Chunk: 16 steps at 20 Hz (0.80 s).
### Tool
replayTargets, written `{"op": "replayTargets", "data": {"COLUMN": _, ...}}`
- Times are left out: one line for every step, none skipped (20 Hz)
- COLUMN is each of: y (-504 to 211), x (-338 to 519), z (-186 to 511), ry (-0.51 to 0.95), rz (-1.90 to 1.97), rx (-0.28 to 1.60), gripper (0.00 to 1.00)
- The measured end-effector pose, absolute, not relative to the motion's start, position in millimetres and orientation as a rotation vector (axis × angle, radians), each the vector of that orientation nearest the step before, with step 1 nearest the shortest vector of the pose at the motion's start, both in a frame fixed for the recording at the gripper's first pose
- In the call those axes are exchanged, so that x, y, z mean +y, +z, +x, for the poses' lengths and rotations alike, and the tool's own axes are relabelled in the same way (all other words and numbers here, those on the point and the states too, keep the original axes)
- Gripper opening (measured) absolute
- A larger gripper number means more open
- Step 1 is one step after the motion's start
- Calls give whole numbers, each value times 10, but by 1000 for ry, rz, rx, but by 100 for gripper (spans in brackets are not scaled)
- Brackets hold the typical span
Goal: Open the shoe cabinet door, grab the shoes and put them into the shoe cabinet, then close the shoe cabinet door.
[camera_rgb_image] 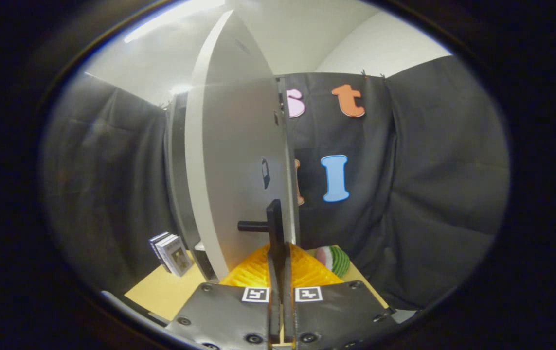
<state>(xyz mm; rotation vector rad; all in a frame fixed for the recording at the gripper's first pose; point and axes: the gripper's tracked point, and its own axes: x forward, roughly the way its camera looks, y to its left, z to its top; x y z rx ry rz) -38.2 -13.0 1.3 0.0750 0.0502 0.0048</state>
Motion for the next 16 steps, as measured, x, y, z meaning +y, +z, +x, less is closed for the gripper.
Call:
{"op": "replayTargets", "data": {"y": 20, "x": -168, "z": -376, "ry": -4, "rz": 74, "rx": 50, "gripper": 5}}
{"op": "replayTargets", "data": {"y": 18, "x": -220, "z": -375, "ry": -12, "rz": 74, "rx": 50, "gripper": 4}}
{"op": "replayTargets", "data": {"y": 15, "x": -256, "z": -381, "ry": -18, "rz": 72, "rx": 52, "gripper": 4}}
{"op": "replayTargets", "data": {"y": 18, "x": -301, "z": -364, "ry": -19, "rz": 71, "rx": 51, "gripper": 3}}
{"op": "replayTargets", "data": {"y": 21, "x": -317, "z": -374, "ry": -12, "rz": 73, "rx": 51, "gripper": 2}}
{"op": "replayTargets", "data": {"y": 25, "x": -341, "z": -368, "ry": -7, "rz": 71, "rx": 47, "gripper": 2}}
{"op": "replayTargets", "data": {"y": 36, "x": -378, "z": -355, "ry": -5, "rz": 66, "rx": 43, "gripper": 2}}
{"op": "replayTargets", "data": {"y": 37, "x": -419, "z": -359, "ry": -3, "rz": 64, "rx": 42, "gripper": 2}}
{"op": "replayTargets", "data": {"y": 35, "x": -454, "z": -358, "ry": 0, "rz": 67, "rx": 46, "gripper": 2}}
{"op": "replayTargets", "data": {"y": 21, "x": -484, "z": -352, "ry": 6, "rz": 72, "rx": 49, "gripper": 2}}
{"op": "replayTargets", "data": {"y": 28, "x": -511, "z": -350, "ry": 13, "rz": 76, "rx": 49, "gripper": 2}}
{"op": "replayTargets", "data": {"y": 33, "x": -542, "z": -338, "ry": 20, "rz": 79, "rx": 51, "gripper": 2}}
{"op": "replayTargets", "data": {"y": 36, "x": -560, "z": -333, "ry": 28, "rz": 82, "rx": 51, "gripper": 2}}
{"op": "replayTargets", "data": {"y": 28, "x": -584, "z": -314, "ry": 38, "rz": 83, "rx": 53, "gripper": 2}}
{"op": "replayTargets", "data": {"y": 24, "x": -604, "z": -303, "ry": 48, "rz": 83, "rx": 52, "gripper": 2}}
{"op": "replayTargets", "data": {"y": 25, "x": -630, "z": -290, "ry": 58, "rz": 83, "rx": 53, "gripper": 2}}
